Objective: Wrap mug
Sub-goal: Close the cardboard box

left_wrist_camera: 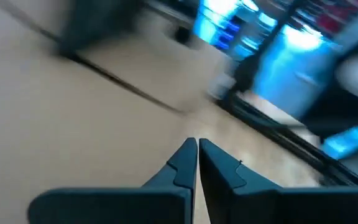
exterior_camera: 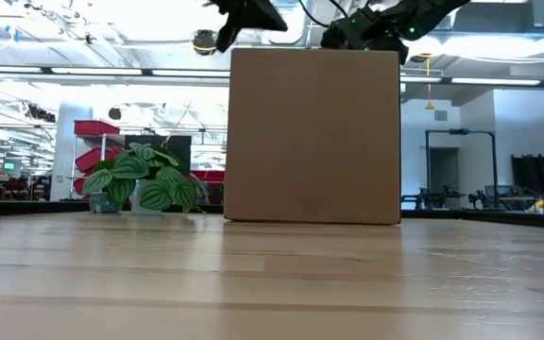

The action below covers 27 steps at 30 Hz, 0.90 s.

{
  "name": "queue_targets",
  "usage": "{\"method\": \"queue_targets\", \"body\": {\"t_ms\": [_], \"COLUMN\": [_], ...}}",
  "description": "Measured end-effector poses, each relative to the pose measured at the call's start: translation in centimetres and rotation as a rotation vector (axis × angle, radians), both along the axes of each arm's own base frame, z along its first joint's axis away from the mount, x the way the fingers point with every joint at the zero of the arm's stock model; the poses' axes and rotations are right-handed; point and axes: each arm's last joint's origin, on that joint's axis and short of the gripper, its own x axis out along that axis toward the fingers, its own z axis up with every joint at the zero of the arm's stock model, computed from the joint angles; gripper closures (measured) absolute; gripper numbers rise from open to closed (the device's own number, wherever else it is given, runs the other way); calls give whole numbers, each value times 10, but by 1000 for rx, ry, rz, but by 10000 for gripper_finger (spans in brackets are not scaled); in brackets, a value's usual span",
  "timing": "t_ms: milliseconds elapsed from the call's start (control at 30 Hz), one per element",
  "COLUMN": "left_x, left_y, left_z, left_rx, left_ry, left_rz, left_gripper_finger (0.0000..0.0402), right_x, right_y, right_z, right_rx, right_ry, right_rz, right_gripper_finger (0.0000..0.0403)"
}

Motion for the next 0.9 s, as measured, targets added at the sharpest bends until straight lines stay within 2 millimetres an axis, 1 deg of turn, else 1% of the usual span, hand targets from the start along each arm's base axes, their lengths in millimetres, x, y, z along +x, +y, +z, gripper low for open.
{"method": "queue_targets", "body": {"t_ms": [67, 133, 233, 400, 500, 633, 900], "left_x": [1, 5, 11, 23, 24, 23, 18], "left_y": [-4, -4, -2, 3, 4, 4, 4], "left_z": [-3, -14, -30, -43, -44, -41, -31], "left_rx": [-31, -33, -43, -8, 5, 18, 33], "left_ry": [21, 85, 173, 213, 213, 191, 148], "left_rz": [-125, -199, -183, -134, -107, -89, -33], "left_gripper_finger": [402, 402, 402, 401, 401, 401, 401], "right_x": [1, 1, 2, 3, 0, -3, 4], "right_y": [0, -1, 0, 2, 3, 0, 1], "right_z": [-1, -1, -1, 2, 7, 9, 0], "right_rx": [-1, -4, -5, 5, 6, 18, 26], "right_ry": [-7, -16, -20, -32, -45, -54, -25], "right_rz": [-1, -5, -7, -5, -14, -24, -12], "right_gripper_finger": [403, 403, 403, 403, 403, 403, 403]}}
